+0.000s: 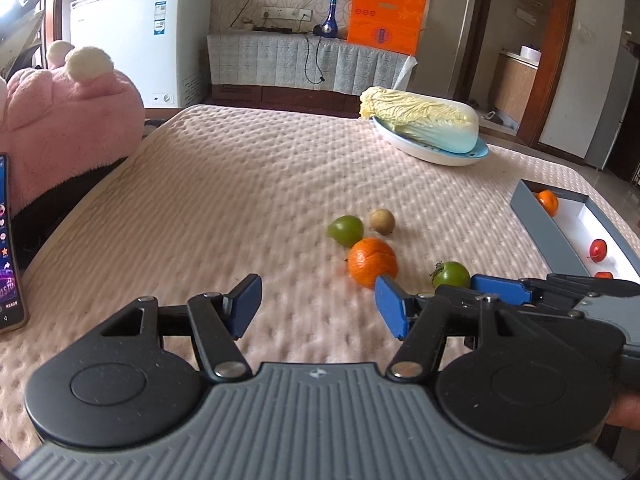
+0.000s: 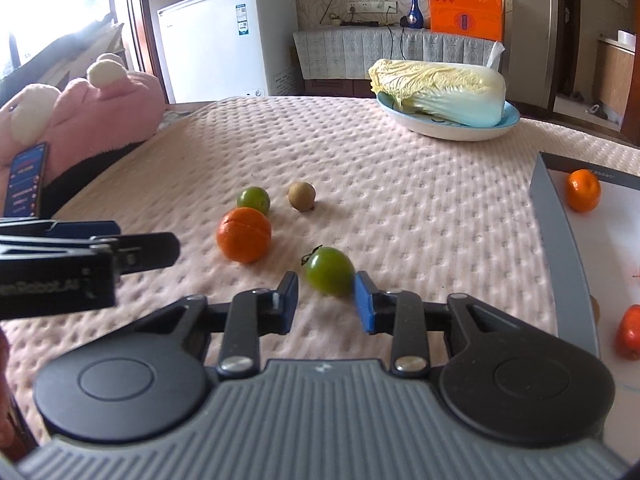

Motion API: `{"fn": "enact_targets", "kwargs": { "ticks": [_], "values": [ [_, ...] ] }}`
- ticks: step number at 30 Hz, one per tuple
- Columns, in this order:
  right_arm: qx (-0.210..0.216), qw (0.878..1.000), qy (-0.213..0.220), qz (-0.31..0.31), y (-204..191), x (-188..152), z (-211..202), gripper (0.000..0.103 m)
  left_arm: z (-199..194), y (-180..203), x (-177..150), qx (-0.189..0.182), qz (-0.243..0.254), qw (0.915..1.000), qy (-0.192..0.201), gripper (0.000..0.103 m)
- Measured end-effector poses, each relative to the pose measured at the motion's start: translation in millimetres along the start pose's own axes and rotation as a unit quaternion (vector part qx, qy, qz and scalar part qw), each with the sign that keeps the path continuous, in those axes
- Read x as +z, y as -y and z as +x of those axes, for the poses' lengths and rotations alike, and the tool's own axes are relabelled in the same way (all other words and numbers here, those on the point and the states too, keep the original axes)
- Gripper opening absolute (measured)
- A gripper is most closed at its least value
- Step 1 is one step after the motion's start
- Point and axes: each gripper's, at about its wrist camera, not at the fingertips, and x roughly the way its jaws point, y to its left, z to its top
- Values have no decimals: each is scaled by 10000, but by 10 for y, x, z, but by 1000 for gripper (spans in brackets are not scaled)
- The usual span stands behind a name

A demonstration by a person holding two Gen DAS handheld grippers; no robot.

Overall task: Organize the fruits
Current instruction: 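Grasp the green tomato with the right gripper while the left grasps the orange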

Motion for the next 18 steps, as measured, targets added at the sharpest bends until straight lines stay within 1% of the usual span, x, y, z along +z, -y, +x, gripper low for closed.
{"fn": "enact_targets", "kwargs": {
  "ticks": [4, 9, 13, 18],
  "values": [
    [-43, 10000, -3, 13, 4, 29, 57, 34, 21, -21, -5, 15, -39, 10000, -20, 68],
    [-171, 9998, -39, -127, -15, 27, 112, 34, 27, 9, -11, 26, -19, 10000, -42, 68],
    [-165, 9998, -24, -133, -3, 39, 132, 34, 19, 41, -19, 34, 14, 10000, -30, 68],
    [-139, 9998, -12, -168, 17, 59, 156, 30, 35, 59, -25, 38, 45, 10000, -27, 68]
  ]
}}
